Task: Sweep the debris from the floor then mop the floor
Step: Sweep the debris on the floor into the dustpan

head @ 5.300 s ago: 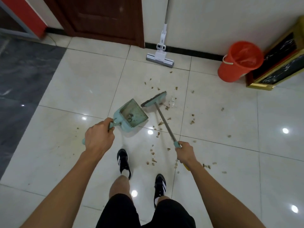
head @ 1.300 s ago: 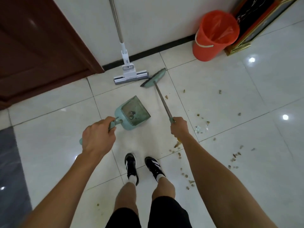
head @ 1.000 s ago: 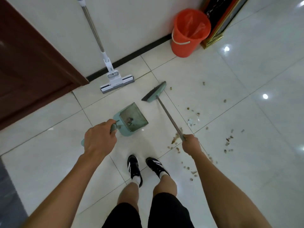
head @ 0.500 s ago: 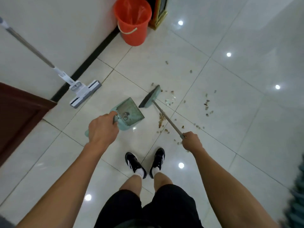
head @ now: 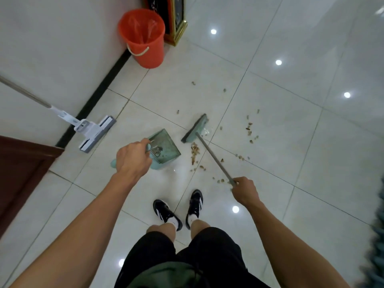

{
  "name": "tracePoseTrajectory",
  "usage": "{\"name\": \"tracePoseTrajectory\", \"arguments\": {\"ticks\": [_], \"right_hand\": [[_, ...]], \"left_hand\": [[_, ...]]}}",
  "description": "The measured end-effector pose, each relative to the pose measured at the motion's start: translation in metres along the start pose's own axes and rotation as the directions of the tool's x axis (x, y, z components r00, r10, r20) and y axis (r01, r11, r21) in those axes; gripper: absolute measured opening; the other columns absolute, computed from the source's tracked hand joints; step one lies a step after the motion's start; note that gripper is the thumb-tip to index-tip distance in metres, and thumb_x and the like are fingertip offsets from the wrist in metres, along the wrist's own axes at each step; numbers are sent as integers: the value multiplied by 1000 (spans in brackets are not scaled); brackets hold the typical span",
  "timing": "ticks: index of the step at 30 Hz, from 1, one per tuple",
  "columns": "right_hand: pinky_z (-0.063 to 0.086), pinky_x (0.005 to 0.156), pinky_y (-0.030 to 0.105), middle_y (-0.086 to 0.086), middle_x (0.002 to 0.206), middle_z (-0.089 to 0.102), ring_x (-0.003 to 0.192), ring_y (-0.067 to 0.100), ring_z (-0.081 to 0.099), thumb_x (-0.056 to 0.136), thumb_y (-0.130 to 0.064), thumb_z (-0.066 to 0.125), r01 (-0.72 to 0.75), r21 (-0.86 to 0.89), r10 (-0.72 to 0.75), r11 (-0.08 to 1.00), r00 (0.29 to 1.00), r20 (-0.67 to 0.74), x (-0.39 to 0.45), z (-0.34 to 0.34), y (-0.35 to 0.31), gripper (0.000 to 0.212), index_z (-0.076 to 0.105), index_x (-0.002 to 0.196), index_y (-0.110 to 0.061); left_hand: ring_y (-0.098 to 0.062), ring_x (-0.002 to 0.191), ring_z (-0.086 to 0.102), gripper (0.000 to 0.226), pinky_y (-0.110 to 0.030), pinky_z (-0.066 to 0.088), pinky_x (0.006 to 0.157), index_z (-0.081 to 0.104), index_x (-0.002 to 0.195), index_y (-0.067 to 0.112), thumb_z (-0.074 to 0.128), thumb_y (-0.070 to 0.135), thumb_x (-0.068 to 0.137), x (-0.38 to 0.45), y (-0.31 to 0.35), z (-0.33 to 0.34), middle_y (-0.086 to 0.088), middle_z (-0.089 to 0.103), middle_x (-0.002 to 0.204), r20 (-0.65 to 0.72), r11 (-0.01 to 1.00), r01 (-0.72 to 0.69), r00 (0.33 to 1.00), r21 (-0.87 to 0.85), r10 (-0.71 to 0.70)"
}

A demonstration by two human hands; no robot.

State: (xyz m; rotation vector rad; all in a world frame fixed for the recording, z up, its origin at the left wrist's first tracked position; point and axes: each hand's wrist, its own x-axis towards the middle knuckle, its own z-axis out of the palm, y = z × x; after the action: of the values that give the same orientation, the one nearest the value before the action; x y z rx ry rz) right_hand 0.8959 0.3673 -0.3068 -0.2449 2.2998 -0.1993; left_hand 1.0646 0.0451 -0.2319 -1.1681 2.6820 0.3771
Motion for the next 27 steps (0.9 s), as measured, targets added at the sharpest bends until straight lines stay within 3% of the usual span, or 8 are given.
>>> {"name": "tracePoseTrajectory", "arguments": {"ticks": [2, 6, 11, 17, 21, 27], "right_hand": [[59, 81, 40, 10, 101, 70, 83, 26, 67, 92, -11, 57, 25, 34, -25, 999, 1000, -16, -3, 2, 8, 31, 69, 120, -15], [59, 73, 37, 9, 94, 69, 73, 24, 66, 94, -12, 53, 81, 82, -77, 993, 996, -50, 9, -3, -10, 31, 69, 120, -16], [56, 61, 33, 2, 81, 64, 65, 21, 62, 96, -15, 52, 122, 135, -115, 983, 992, -58, 33, -8, -73, 24, 71, 111, -14], [42, 45, 21, 1, 77, 65, 58, 17, 62, 96, -16, 54, 94, 302, -77, 949, 995, -68, 74, -5, -161, 26, 71, 115, -13], [54, 58, 30, 9, 92, 68, 73, 26, 67, 95, -12, 50, 56, 322, -34, 945, 997, -72, 98, 2, -219, 29, 69, 117, -11], [58, 70, 36, 16, 103, 68, 87, 32, 67, 92, -7, 50, -33, 306, 43, 951, 999, -26, 129, 12, -268, 28, 67, 114, -7]], "left_hand": [[-34, 83, 64, 25, -37, 47, 70, 61, 115, 24, 57, 23, 90, 4, 10, -2, -8, 71, 95, 3, 1000, -13, 1000, 17, 13], [-34, 85, 64, 27, -37, 46, 70, 60, 115, 22, 55, 20, 88, 16, 19, -9, -8, 70, 96, -3, 999, -28, 1000, 32, 28], [-33, 79, 63, 30, -36, 44, 67, 61, 114, 22, 56, 17, 85, 45, 16, -21, -8, 70, 92, -27, 997, -67, 997, 38, 68], [-26, 69, 52, 30, -32, 37, 61, 60, 115, 22, 57, 18, 85, 104, -12, -33, -7, 68, 90, -4, 994, -104, 995, 32, 104], [-28, 72, 56, 28, -32, 37, 61, 60, 115, 23, 56, 19, 87, 146, -38, -42, -5, 69, 90, 23, 994, -111, 994, 24, 110], [-31, 84, 64, 25, -34, 44, 66, 60, 118, 23, 56, 23, 93, 189, -60, -43, -7, 70, 98, 77, 988, -155, 985, 4, 155]]}}
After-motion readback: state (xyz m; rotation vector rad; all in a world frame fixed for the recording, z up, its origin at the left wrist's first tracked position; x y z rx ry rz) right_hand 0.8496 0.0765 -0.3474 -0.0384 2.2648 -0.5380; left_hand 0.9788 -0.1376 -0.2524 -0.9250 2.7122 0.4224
